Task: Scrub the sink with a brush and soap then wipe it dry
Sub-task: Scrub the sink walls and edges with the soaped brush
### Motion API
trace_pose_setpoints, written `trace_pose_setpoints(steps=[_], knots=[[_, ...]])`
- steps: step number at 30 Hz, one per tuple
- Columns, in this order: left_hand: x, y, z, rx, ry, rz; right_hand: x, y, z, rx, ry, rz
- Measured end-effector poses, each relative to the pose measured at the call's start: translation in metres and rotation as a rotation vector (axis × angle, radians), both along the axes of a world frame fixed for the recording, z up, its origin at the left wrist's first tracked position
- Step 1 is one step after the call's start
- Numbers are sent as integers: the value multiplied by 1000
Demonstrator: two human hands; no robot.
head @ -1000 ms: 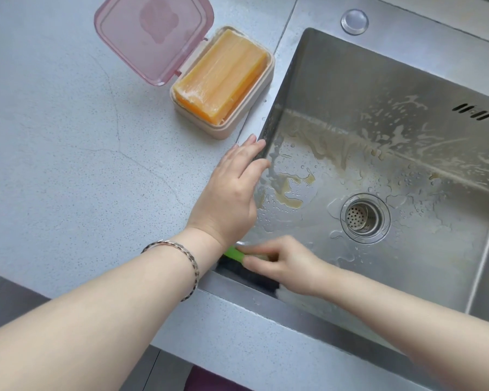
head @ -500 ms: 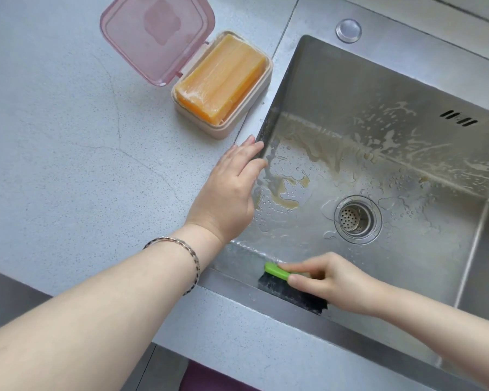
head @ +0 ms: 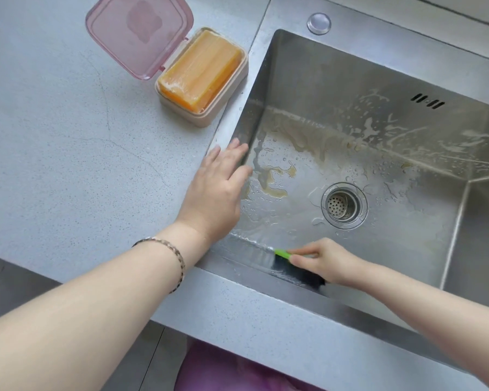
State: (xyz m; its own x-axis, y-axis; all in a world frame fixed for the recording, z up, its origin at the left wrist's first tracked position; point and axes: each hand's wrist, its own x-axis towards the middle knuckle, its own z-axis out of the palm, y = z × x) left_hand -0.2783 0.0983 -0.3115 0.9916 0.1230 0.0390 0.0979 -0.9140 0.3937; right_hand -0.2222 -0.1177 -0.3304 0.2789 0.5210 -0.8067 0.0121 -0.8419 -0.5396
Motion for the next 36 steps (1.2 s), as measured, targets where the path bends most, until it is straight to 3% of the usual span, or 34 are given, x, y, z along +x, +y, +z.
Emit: trace_pose_setpoints(steps=[4, 8, 10, 15, 20, 25, 30, 36], knots=[[-28, -25, -8, -61, 83, 24, -3, 17, 11, 91, 62, -53], [-31, -37, -6, -153, 307, 275, 4, -27, -13, -127, 22, -80], [-30, -39, -7, -129, 314, 316, 3, -20, -21, -167, 4, -68], [-31, -40, -6, -101, 272, 315, -4, 16, -17, 63, 83, -108], [-30, -39, -7, -66, 333, 289, 3, -19, -49, -176, 36, -91], [-30, -39, -5, -94, 330, 298, -7, 34, -48, 49, 73, -87], [-27, -39, 0, -112, 377, 270, 4, -29, -60, -263, 2, -80], [-27, -37, 0, -106, 384, 232, -9, 58, -71, 11, 58, -67]])
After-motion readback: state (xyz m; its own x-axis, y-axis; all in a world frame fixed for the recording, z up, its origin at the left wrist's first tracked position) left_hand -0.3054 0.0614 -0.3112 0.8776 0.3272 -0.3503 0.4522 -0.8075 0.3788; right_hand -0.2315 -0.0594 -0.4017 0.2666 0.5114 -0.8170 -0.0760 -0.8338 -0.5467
